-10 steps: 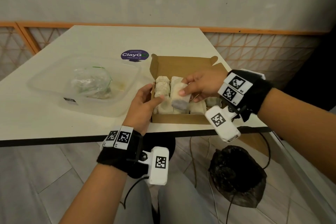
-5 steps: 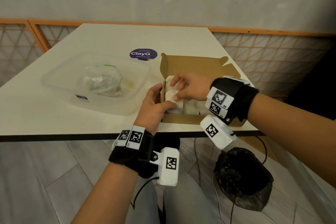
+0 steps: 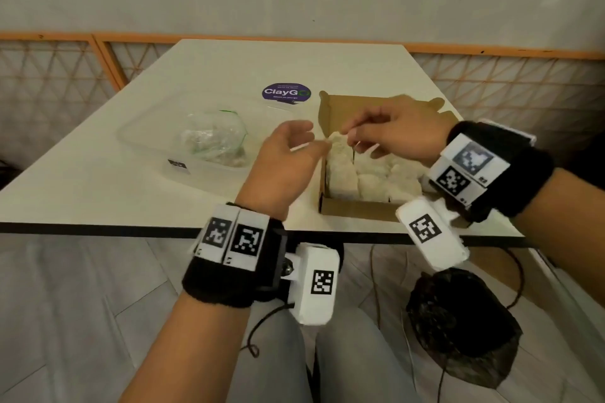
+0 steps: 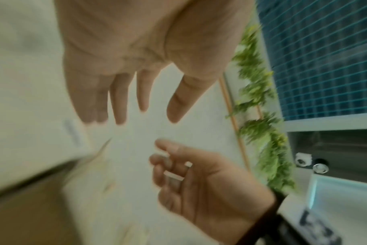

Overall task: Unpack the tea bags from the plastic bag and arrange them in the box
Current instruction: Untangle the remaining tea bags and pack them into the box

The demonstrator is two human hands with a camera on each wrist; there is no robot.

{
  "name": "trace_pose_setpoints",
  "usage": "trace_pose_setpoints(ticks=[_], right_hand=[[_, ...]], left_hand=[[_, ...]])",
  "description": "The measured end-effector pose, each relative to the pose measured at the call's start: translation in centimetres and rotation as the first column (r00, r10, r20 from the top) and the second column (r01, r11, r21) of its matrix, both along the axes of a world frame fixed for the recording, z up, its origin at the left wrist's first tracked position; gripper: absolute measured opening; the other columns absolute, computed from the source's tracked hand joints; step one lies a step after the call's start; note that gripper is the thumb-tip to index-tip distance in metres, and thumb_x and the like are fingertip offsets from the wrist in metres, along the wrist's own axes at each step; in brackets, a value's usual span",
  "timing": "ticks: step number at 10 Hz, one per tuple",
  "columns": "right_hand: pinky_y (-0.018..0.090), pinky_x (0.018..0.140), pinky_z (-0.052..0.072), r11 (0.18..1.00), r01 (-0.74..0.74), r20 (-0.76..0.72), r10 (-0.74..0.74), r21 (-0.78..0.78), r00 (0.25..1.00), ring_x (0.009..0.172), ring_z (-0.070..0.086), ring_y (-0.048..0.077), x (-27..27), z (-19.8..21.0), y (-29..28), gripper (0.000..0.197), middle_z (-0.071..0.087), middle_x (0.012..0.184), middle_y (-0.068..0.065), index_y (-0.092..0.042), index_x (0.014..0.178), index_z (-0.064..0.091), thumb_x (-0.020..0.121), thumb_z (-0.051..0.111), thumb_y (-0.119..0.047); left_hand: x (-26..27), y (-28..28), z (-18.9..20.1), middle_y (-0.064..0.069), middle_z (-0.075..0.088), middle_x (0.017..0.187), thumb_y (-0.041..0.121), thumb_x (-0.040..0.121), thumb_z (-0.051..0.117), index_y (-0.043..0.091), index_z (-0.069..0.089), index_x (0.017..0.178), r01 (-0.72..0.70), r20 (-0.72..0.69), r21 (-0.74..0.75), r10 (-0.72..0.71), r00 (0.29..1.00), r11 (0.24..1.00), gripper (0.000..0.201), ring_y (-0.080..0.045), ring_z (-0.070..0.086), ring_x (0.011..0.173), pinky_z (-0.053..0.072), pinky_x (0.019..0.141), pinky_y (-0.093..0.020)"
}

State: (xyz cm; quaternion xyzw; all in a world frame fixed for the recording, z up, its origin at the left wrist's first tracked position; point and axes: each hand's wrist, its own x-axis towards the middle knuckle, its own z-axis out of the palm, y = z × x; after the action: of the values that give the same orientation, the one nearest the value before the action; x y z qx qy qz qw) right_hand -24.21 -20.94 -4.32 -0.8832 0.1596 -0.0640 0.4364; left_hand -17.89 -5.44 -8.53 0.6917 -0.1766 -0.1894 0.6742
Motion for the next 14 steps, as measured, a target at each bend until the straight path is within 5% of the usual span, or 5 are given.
trace_pose_setpoints(ticks=[2,4,7,11,14], right_hand=[[0.023,0.068,0.053,0.998,0.006,0.114,-0.014,0.070,0.993,0.069,0.062,0.010,2.3,3.8,0.8,0.012,0.066,0.075,0.000,-0.013,0.086,0.068,0.086,0.060,-0.006],[0.024,0.071,0.056,0.967,-0.251,0.049,0.248,0.047,0.967,0.077,0.061,0.013,5.1,0.9,7.0,0.015,0.064,0.084,0.005,-0.004,0.099,0.066,0.087,0.058,-0.002],[0.023,0.089,0.043,0.892,-0.395,-0.047,0.395,-0.218,0.917,0.106,0.060,0.017,9.7,-2.3,11.3,0.042,0.055,0.132,-0.001,-0.019,0.130,0.052,0.089,0.060,-0.016],[0.027,0.094,0.044,0.910,-0.260,-0.095,0.243,-0.322,0.965,0.109,0.057,0.019,11.3,-1.1,10.6,0.033,0.062,0.119,0.003,-0.015,0.117,0.062,0.086,0.063,-0.029],[0.030,0.091,0.040,0.915,-0.096,-0.040,0.088,-0.392,0.995,0.118,0.051,0.027,11.6,-0.5,10.2,0.046,0.053,0.130,0.011,-0.010,0.135,0.040,0.096,0.044,-0.035]], left_hand=[[3.5,4.8,6.0,0.002,0.068,0.093,0.015,0.090,0.059,0.023,0.059,0.085,-0.045,0.024,-0.053,0.046,0.999,0.998,0.010,-0.013,0.064,0.092,0.046,0.083,-0.028],[11.1,7.2,4.2,-0.012,0.050,0.138,0.027,0.088,0.062,0.009,0.053,0.130,-0.344,0.067,0.356,0.343,0.937,0.869,0.046,-0.030,0.046,0.128,0.039,0.103,-0.040],[12.9,7.5,4.2,-0.010,0.050,0.138,0.019,0.098,0.050,0.009,0.050,0.136,-0.168,0.224,0.841,-0.050,0.973,0.514,0.039,-0.029,0.045,0.129,0.035,0.103,-0.033],[13.9,7.1,3.1,-0.014,0.059,0.119,0.022,0.093,0.056,0.007,0.060,0.103,-0.065,0.033,0.701,0.059,0.998,0.710,0.019,-0.030,0.062,0.101,0.053,0.076,-0.041],[13.7,5.4,3.4,-0.012,0.058,0.096,0.019,0.099,0.045,0.001,0.045,0.130,0.007,-0.410,-0.084,-0.040,0.911,0.996,0.036,-0.021,0.065,0.053,0.053,0.061,-0.033]])
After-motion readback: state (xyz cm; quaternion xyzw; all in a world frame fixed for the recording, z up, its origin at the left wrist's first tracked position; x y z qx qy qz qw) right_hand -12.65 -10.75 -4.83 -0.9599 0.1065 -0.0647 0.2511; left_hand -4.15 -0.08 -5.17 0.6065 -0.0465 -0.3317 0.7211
